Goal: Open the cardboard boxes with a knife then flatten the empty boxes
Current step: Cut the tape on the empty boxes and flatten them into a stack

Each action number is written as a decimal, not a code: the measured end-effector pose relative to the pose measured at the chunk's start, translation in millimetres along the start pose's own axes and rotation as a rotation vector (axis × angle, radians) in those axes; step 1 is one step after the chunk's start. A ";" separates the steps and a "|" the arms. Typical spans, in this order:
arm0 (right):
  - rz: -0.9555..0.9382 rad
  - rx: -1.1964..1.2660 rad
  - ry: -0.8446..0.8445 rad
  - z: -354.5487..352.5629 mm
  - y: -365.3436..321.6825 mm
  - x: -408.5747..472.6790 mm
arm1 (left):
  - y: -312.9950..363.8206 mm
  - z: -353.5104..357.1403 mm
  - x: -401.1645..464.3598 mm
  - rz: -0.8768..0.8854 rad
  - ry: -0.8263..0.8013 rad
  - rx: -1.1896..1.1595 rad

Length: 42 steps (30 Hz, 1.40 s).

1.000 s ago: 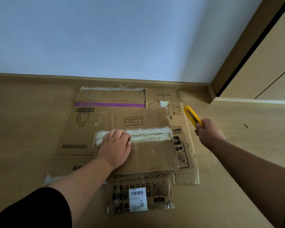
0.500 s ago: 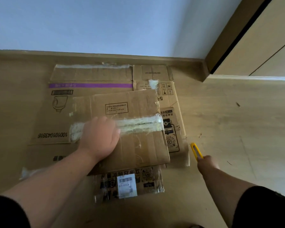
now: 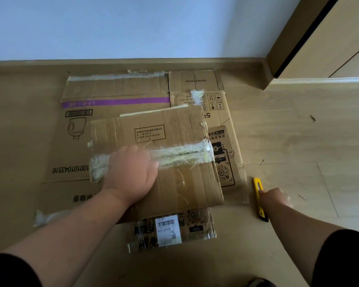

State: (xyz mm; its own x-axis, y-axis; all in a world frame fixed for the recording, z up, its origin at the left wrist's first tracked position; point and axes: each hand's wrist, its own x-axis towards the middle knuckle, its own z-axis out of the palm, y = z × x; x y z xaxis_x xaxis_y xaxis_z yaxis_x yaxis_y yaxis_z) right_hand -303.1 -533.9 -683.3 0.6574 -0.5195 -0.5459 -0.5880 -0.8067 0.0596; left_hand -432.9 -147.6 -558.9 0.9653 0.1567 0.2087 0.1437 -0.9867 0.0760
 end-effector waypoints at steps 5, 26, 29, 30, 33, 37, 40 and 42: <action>-0.633 0.344 0.237 -72.0 -87.5 -76.0 | 0.2 -0.8 2.1 -0.024 -0.041 0.021; -1.307 -0.594 0.154 -99.8 -176.7 -214.7 | 5.5 -15.1 -20.0 0.034 -0.124 -0.015; -1.311 -0.689 0.197 -99.1 -181.1 -214.9 | 4.7 -20.3 -20.1 0.053 -0.089 -0.006; -1.304 -0.719 0.199 -99.4 -182.9 -214.7 | 5.0 -23.3 -20.6 0.060 -0.066 -0.005; -1.279 -0.831 0.202 -101.1 -185.7 -214.8 | 5.1 -34.7 -24.7 0.082 0.007 -0.013; -1.259 -0.913 0.213 -103.4 -183.6 -217.9 | 2.1 -46.9 -29.0 0.108 0.011 -0.047; -1.262 -0.932 0.222 -109.0 -179.9 -225.5 | -1.6 -55.4 -34.3 0.150 -0.017 -0.080; -1.278 -0.951 0.252 -112.8 -176.2 -228.7 | -4.4 -66.1 -39.7 0.175 -0.031 -0.121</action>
State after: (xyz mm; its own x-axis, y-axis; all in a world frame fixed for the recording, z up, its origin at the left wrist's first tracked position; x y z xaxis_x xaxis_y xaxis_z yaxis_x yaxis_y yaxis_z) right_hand -296.7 -304.7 -474.7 0.5763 0.6430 -0.5043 0.8058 -0.5501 0.2195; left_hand -486.2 -146.6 -503.1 0.9798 -0.0202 0.1990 -0.0524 -0.9861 0.1578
